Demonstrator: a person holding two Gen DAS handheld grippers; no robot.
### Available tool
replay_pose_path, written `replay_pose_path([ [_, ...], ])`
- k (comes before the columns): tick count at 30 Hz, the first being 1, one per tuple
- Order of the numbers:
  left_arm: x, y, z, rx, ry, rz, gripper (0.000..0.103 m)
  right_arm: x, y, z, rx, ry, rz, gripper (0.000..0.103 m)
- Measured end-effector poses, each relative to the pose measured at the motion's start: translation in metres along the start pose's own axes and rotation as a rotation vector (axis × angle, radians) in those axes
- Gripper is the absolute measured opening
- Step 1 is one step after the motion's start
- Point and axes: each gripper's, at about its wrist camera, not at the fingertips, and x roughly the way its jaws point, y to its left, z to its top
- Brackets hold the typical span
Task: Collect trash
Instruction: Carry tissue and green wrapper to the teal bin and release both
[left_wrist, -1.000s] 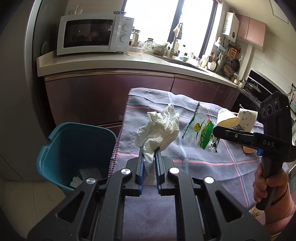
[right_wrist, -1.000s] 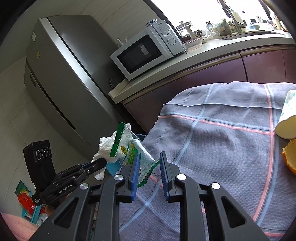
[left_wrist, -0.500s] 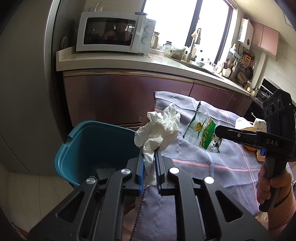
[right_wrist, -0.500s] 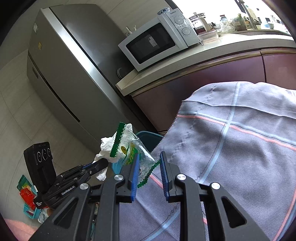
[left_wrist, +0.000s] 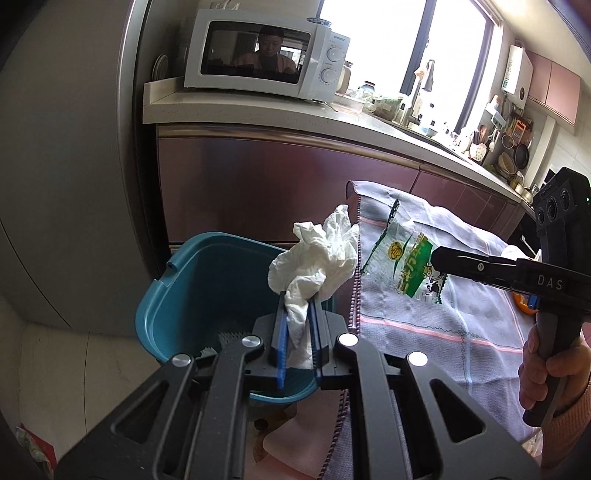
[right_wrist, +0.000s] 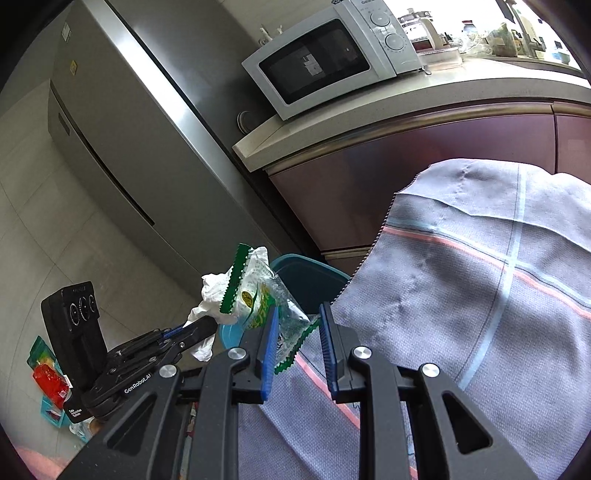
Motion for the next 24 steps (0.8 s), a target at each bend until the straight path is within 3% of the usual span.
replay_pose_path([
  [24, 0.06, 0.043, -0.007, -0.069, 0.095, 0.136, 0.013, 0.094, 0.001, 0.011, -0.011, 0.171, -0.117, 0.021],
])
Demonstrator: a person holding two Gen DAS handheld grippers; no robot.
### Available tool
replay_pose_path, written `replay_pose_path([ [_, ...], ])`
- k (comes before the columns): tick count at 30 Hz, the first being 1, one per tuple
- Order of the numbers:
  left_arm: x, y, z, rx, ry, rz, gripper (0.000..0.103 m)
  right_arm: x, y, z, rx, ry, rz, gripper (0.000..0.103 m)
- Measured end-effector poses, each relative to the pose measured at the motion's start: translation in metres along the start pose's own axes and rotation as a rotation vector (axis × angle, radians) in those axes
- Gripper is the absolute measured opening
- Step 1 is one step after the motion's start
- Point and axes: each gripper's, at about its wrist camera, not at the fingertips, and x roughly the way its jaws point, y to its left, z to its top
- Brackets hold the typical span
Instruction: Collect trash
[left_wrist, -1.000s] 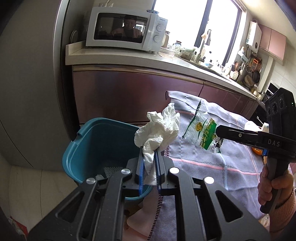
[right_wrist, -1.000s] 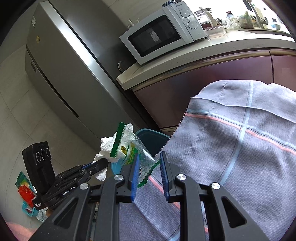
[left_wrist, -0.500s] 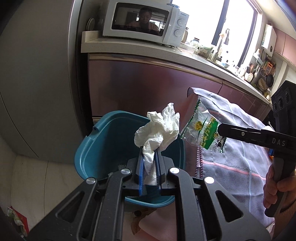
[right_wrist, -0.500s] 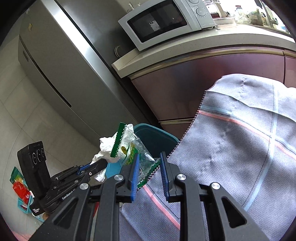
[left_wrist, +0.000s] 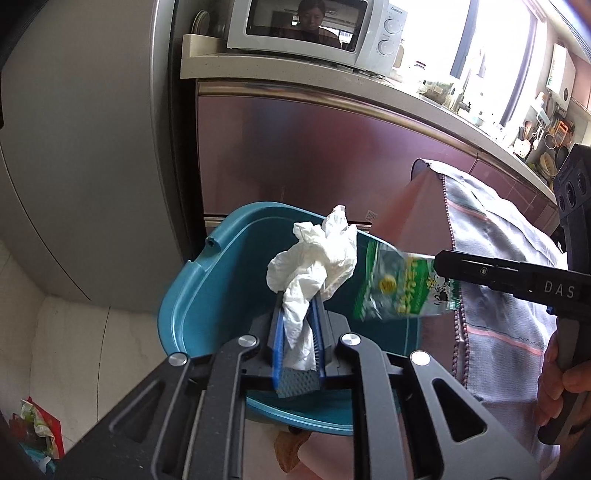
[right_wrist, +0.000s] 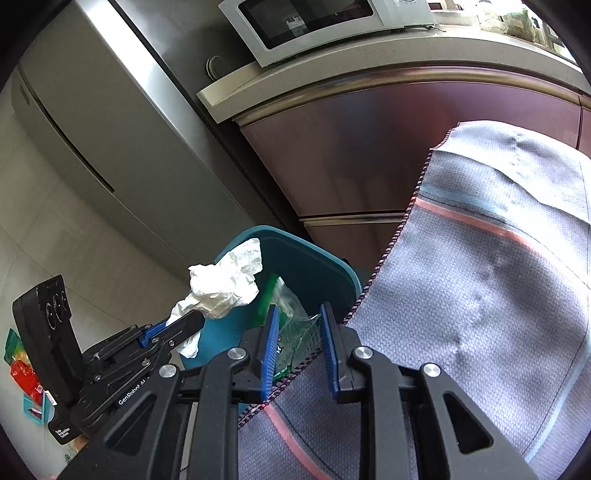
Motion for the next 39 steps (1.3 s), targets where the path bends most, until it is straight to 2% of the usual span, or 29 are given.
replay_pose_path([
  [8, 0.018, 0.005, -0.002, 0.003, 0.031, 0.025, 0.016, 0.007, 0.001, -0.003, -0.004, 0.01, -0.003, 0.021],
  [12, 0.024, 0.005, -0.004, 0.006, 0.042, 0.031, 0.024, 0.001, -0.003, -0.008, 0.003, 0.001, 0.01, 0.021],
  [20, 0.024, -0.001, -0.007, 0.011, 0.039, 0.022, 0.026, -0.018, -0.012, -0.016, 0.007, -0.022, 0.035, 0.024],
  [22, 0.019, -0.006, -0.007, 0.024, 0.02, 0.016, 0.035, -0.025, -0.013, -0.019, 0.003, -0.034, 0.034, 0.028],
  [24, 0.009, -0.014, -0.007, 0.048, -0.008, 0.001, 0.036, -0.035, -0.013, -0.023, -0.017, -0.058, 0.028, 0.03],
  [28, -0.014, -0.038, -0.006, 0.103, -0.074, -0.047, 0.047, -0.059, -0.015, -0.034, -0.029, -0.098, 0.019, 0.034],
  [31, -0.029, -0.055, -0.005, 0.13, -0.113, -0.091, 0.054, -0.076, -0.018, -0.041, -0.036, -0.132, 0.012, 0.041],
  [34, -0.046, -0.07, -0.007, 0.157, -0.151, -0.132, 0.062, -0.096, -0.021, -0.05, -0.044, -0.172, 0.002, 0.043],
  [39, -0.069, -0.102, -0.009, 0.211, -0.19, -0.204, 0.066, -0.127, -0.026, -0.07, -0.051, -0.232, -0.02, 0.048],
])
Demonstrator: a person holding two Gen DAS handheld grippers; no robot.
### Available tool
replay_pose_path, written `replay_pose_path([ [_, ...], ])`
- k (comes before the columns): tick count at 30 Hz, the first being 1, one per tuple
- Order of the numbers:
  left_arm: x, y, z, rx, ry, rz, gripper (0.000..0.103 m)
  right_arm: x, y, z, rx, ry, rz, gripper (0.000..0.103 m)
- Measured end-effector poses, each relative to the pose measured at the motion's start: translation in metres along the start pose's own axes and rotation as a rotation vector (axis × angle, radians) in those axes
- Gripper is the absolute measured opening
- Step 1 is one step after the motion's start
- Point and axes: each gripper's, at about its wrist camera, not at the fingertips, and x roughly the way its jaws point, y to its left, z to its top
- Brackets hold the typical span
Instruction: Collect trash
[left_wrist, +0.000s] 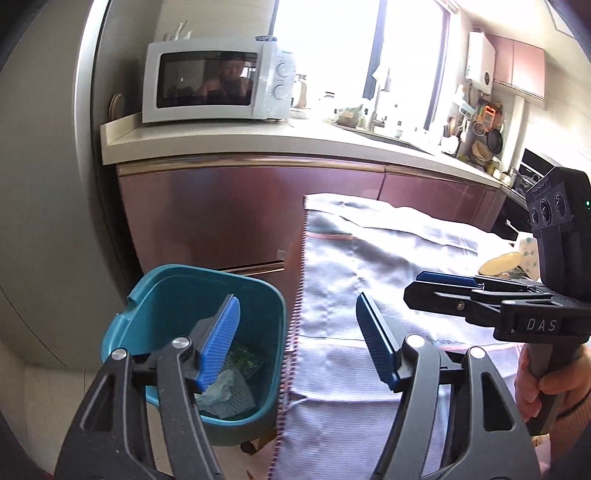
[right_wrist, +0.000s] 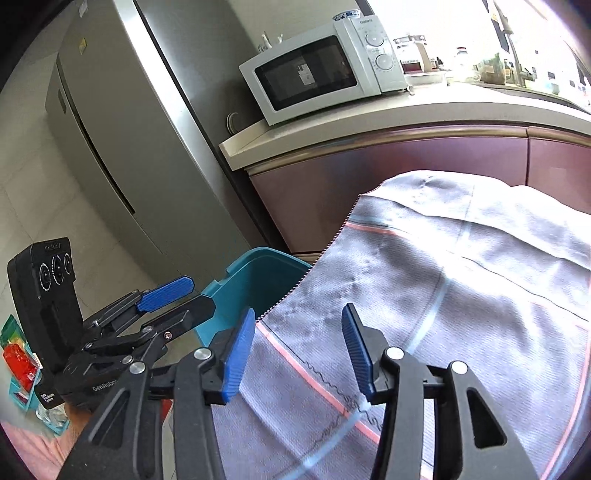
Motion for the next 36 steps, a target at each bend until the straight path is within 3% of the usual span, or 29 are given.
replay_pose_path([
  [14, 0.01, -0.119, -0.007, 0.162, 0.033, -0.235, 0.07, -0.123, -0.074, -0.056, 0.133, -0.135, -0.196, 0.05],
  [20, 0.027, -0.168, -0.01, 0.235, 0.069, -0.299, 0.069, -0.172, -0.11, -0.081, 0.211, -0.2, -0.301, 0.05],
  [29, 0.074, -0.234, 0.01, 0.321, 0.119, -0.311, 0.064, -0.229, -0.16, -0.081, 0.282, -0.325, -0.439, 0.05],
  [36, 0.116, -0.278, 0.027, 0.384, 0.163, -0.299, 0.059, -0.234, -0.191, -0.062, 0.286, -0.331, -0.472, 0.049],
])
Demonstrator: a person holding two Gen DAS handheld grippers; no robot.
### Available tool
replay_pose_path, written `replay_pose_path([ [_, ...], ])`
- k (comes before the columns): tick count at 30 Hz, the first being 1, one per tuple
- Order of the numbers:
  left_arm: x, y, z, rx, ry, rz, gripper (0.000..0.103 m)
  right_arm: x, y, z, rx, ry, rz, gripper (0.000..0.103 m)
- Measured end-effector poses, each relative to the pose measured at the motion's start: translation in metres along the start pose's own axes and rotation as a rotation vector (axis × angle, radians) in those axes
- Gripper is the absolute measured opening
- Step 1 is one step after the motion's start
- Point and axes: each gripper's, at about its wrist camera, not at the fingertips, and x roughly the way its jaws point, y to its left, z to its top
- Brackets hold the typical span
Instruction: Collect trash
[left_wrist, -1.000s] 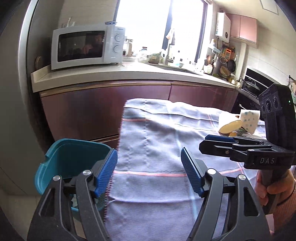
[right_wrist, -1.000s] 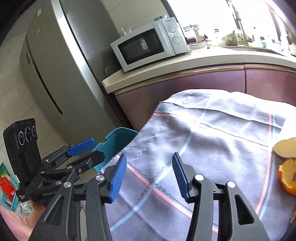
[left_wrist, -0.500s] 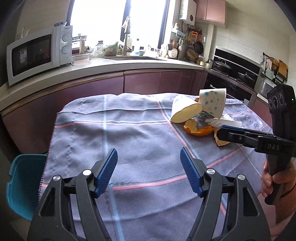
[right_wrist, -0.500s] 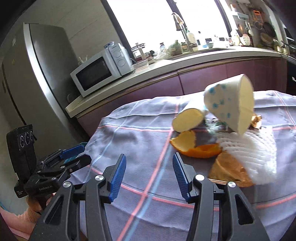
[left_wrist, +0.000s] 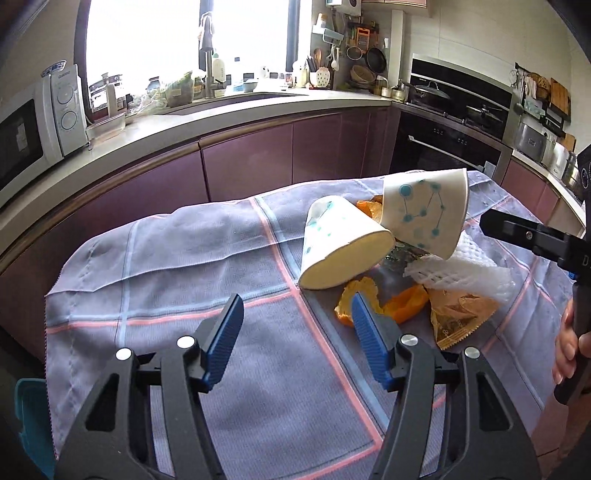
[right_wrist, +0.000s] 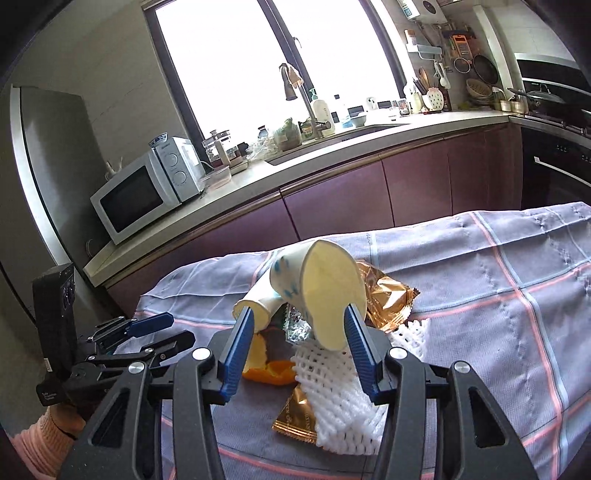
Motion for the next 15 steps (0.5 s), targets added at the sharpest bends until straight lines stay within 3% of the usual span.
replay_pose_path([
  [15, 0.062, -0.018, 0.033, 0.072, 0.067, 0.019, 0.044, 0.024, -0.003, 0.01, 0.008, 0.029, 0.025, 0.038],
])
